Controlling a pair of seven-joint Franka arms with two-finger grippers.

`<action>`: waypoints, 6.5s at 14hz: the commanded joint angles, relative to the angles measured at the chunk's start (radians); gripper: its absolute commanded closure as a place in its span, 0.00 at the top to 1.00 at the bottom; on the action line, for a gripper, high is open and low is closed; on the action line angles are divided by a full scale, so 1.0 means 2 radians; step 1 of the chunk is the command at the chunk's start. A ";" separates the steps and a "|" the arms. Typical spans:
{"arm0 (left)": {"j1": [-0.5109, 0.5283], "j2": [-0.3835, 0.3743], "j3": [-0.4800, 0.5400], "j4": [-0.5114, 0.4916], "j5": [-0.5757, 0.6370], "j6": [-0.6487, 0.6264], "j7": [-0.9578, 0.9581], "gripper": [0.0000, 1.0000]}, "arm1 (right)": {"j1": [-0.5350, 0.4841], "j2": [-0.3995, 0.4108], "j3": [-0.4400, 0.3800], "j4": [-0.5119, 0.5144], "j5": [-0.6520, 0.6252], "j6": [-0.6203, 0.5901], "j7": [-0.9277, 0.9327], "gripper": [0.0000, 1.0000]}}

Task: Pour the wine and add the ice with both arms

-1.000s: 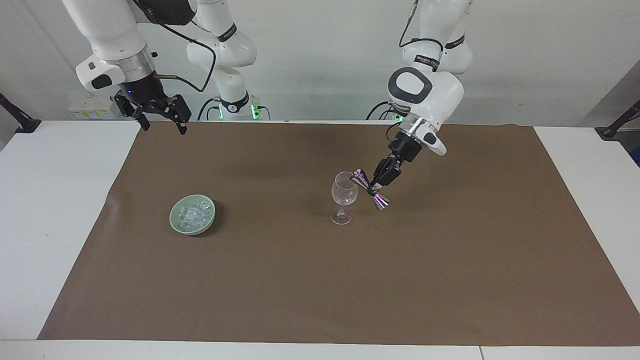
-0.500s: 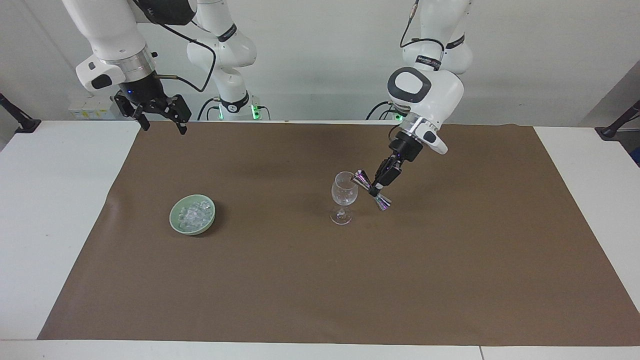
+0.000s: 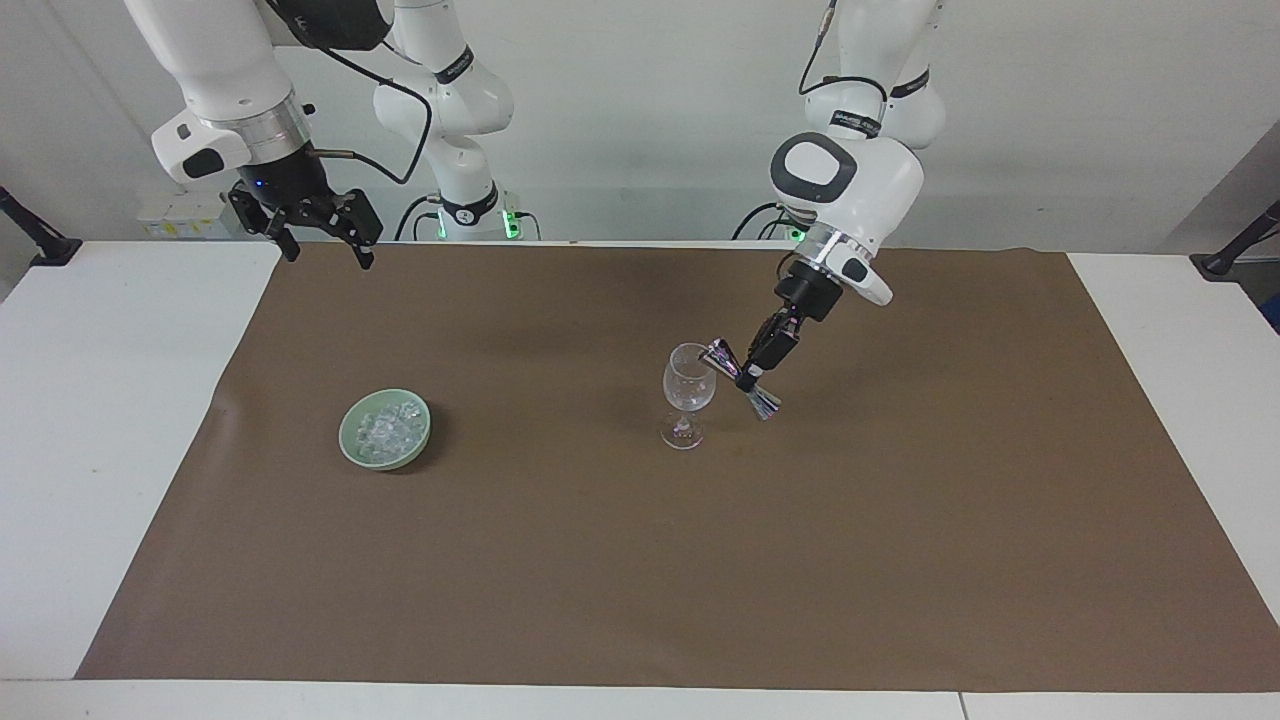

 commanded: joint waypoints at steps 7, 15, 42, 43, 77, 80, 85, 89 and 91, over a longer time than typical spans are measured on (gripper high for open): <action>-0.012 0.000 0.006 0.005 0.011 0.020 -0.003 0.00 | -0.003 -0.012 0.000 -0.011 0.008 -0.002 -0.016 1.00; -0.019 0.004 0.006 0.006 0.036 0.032 -0.003 0.00 | -0.003 -0.012 0.000 -0.011 0.008 -0.002 -0.016 1.00; -0.032 0.014 0.006 0.006 0.174 0.069 -0.002 0.00 | -0.003 -0.012 0.000 -0.011 0.008 -0.002 -0.016 1.00; -0.032 0.015 0.006 0.006 0.176 0.073 -0.002 0.00 | -0.003 -0.012 0.000 -0.011 0.008 -0.002 -0.016 1.00; -0.037 0.012 0.006 0.006 0.329 0.098 0.022 0.00 | -0.003 -0.012 0.000 -0.011 0.008 -0.002 -0.016 1.00; -0.029 0.002 0.011 0.007 0.324 0.068 0.010 0.00 | -0.003 -0.012 0.000 -0.011 0.008 -0.002 -0.016 1.00; 0.061 -0.053 0.013 0.009 0.317 -0.048 -0.071 0.00 | -0.003 -0.012 0.000 -0.011 0.008 -0.002 -0.016 1.00; 0.175 -0.087 0.016 0.013 0.201 -0.188 -0.060 0.00 | -0.003 -0.012 0.000 -0.011 0.008 -0.002 -0.016 1.00; 0.240 -0.094 0.017 0.013 0.177 -0.260 -0.044 0.00 | -0.003 -0.012 0.000 -0.011 0.008 -0.002 -0.016 1.00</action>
